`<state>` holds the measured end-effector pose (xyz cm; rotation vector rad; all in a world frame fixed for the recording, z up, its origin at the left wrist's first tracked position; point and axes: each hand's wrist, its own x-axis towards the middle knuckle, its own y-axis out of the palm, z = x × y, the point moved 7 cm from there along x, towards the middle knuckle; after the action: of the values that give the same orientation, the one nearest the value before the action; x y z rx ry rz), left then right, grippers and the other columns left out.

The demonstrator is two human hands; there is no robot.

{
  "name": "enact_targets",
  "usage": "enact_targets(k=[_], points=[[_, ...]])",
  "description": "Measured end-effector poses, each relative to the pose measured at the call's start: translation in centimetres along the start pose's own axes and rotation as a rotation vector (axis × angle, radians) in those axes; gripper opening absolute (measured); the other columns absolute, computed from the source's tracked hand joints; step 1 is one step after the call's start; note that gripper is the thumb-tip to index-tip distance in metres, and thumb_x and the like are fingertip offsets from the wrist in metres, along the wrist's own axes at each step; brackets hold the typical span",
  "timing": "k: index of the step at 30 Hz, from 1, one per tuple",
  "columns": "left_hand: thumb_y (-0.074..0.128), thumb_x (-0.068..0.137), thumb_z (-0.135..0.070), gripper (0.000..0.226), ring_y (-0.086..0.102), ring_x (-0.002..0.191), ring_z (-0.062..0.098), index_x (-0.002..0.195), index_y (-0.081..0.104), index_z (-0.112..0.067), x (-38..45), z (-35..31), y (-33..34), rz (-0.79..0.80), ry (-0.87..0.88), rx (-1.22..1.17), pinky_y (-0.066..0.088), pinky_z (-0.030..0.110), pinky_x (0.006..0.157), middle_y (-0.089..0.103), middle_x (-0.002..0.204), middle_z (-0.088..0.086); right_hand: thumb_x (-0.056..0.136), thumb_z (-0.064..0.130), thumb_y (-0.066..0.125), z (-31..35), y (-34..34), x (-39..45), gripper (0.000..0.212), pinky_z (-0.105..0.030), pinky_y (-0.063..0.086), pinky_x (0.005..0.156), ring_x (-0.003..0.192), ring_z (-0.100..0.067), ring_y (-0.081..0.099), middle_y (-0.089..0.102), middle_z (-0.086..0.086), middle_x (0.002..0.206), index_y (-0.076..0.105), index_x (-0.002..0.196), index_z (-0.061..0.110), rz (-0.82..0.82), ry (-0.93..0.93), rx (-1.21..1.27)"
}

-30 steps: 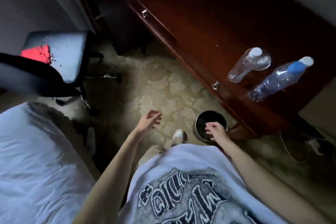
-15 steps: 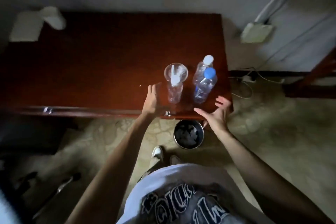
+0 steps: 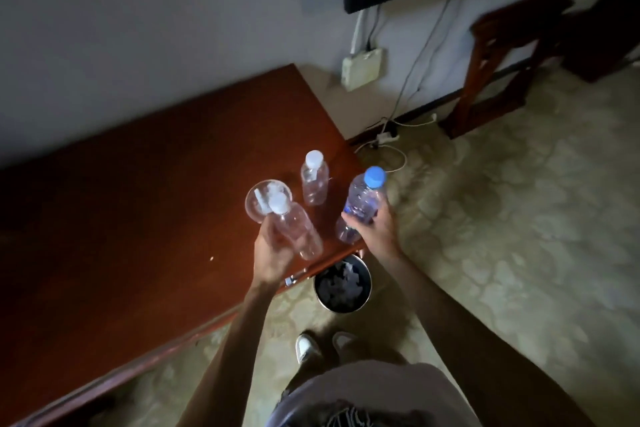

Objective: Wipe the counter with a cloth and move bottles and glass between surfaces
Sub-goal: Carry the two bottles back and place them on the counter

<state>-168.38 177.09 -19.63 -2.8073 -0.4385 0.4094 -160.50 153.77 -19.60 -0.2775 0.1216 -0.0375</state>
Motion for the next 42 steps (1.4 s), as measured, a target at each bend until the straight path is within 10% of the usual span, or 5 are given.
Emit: enact_targets(k=[5, 18, 29, 35, 42], points=[[0.088, 0.068, -0.034, 0.063, 0.069, 0.109, 0.018, 0.124, 0.061, -0.023, 0.8, -4.8, 7.4, 0.283, 0.023, -0.148, 0.055, 0.045, 0.097, 0.071, 0.119, 0.001, 0.075, -0.01, 0.069, -2.8, -8.4, -2.2, 0.042, -0.026, 0.053, 0.062, 0.07, -0.006, 0.067, 0.069, 0.003, 0.084, 0.053, 0.112, 0.0, -0.175, 0.175, 0.244], [0.084, 0.061, -0.057, 0.072, 0.067, 0.108, 0.012, 0.124, 0.058, -0.034, 0.2, -15.5, 42.6, 0.818, 0.087, 0.008, 0.06, 0.037, 0.087, 0.067, 0.119, -0.01, 0.078, 0.01, 0.077, -11.7, -37.3, -3.0, 0.053, -0.032, 0.056, 0.084, 0.095, -0.011, 0.068, 0.065, -0.004, 0.109, 0.047, 0.122, 0.012, -0.753, 0.347, 0.35], [0.085, 0.061, -0.055, 0.067, 0.067, 0.109, 0.016, 0.12, 0.061, -0.034, 1.4, -28.5, 71.9, 0.911, 0.156, 0.065, 0.057, 0.047, 0.091, 0.068, 0.119, -0.005, 0.077, 0.016, 0.078, -14.3, -64.7, 9.5, 0.053, -0.027, 0.055, 0.083, 0.099, -0.012, 0.067, 0.066, -0.002, 0.111, 0.049, 0.122, 0.016, -0.822, 0.286, 0.349], [0.085, 0.064, -0.048, 0.057, 0.067, 0.105, 0.009, 0.113, 0.056, -0.055, 7.1, -33.6, 84.1, 0.883, 0.219, 0.08, 0.059, 0.03, 0.082, 0.068, 0.118, -0.005, 0.078, 0.015, 0.076, -17.9, -72.5, 17.6, 0.054, -0.018, 0.056, 0.073, 0.098, -0.009, 0.067, 0.063, -0.002, 0.115, 0.047, 0.125, 0.017, -0.863, 0.306, 0.424], [0.082, 0.074, -0.036, 0.064, 0.065, 0.109, 0.013, 0.131, 0.055, -0.026, 16.2, -40.0, 102.0, 0.961, 0.191, 0.166, 0.053, 0.009, 0.07, 0.067, 0.119, -0.003, 0.077, 0.018, 0.078, -20.4, -86.4, 29.6, 0.052, -0.015, 0.054, 0.066, 0.097, -0.008, 0.066, 0.063, 0.003, 0.111, 0.05, 0.121, 0.022, -0.972, 0.393, 0.398]])
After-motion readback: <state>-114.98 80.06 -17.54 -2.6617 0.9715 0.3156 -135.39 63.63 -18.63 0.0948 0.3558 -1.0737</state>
